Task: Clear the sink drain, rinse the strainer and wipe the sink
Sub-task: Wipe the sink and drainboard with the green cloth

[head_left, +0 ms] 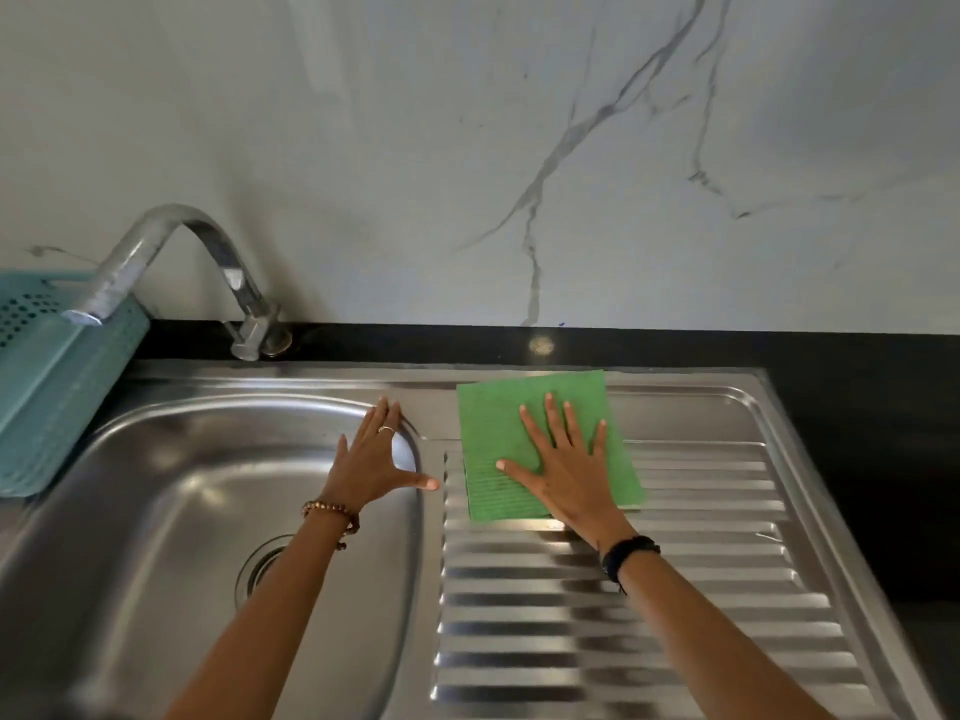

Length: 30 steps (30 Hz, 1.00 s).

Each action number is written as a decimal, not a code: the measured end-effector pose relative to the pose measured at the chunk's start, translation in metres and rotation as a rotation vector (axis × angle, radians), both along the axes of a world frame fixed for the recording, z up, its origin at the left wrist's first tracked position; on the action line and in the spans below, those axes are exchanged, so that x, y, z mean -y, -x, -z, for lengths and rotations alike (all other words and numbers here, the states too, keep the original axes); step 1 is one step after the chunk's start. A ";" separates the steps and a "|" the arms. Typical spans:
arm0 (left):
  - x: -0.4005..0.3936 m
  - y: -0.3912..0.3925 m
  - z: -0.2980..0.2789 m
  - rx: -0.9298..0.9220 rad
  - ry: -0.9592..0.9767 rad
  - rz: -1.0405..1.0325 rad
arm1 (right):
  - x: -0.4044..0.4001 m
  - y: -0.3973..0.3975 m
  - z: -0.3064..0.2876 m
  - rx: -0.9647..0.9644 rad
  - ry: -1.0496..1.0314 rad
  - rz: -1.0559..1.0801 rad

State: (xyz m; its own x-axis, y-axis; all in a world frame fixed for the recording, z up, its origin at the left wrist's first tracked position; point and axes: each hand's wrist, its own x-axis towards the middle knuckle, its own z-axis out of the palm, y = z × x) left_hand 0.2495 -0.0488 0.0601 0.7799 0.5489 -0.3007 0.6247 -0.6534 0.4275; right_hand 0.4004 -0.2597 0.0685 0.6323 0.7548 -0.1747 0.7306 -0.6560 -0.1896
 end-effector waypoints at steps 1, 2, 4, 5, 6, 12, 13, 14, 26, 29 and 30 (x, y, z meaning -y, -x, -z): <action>0.000 0.000 0.003 0.020 0.019 -0.013 | -0.005 0.001 0.007 0.026 -0.010 -0.011; 0.000 -0.001 0.003 0.040 0.029 -0.020 | -0.011 0.002 0.010 0.052 -0.017 -0.032; 0.000 -0.002 0.005 0.063 0.041 -0.028 | -0.033 0.007 0.012 0.080 -0.034 -0.128; 0.000 -0.001 0.004 0.076 0.044 -0.028 | -0.048 0.011 0.013 0.087 -0.042 -0.190; 0.001 -0.001 0.004 0.083 0.045 -0.021 | -0.066 0.016 0.013 0.093 -0.050 -0.246; 0.004 -0.004 -0.007 -0.026 0.038 -0.032 | -0.127 0.036 0.010 0.180 -0.015 -0.370; 0.007 -0.005 -0.011 -0.047 0.028 -0.045 | -0.124 0.036 0.009 0.181 -0.015 -0.396; 0.010 -0.006 -0.014 -0.065 0.005 -0.058 | -0.120 0.035 0.009 0.178 -0.020 -0.413; 0.098 -0.065 -0.008 -0.124 0.106 0.224 | 0.029 -0.064 0.008 0.079 -0.049 -0.028; 0.103 -0.056 -0.001 -0.082 0.035 0.269 | 0.084 -0.100 0.005 0.070 -0.046 0.172; 0.103 -0.054 -0.002 -0.068 0.018 0.270 | 0.096 -0.107 0.004 0.071 -0.027 0.237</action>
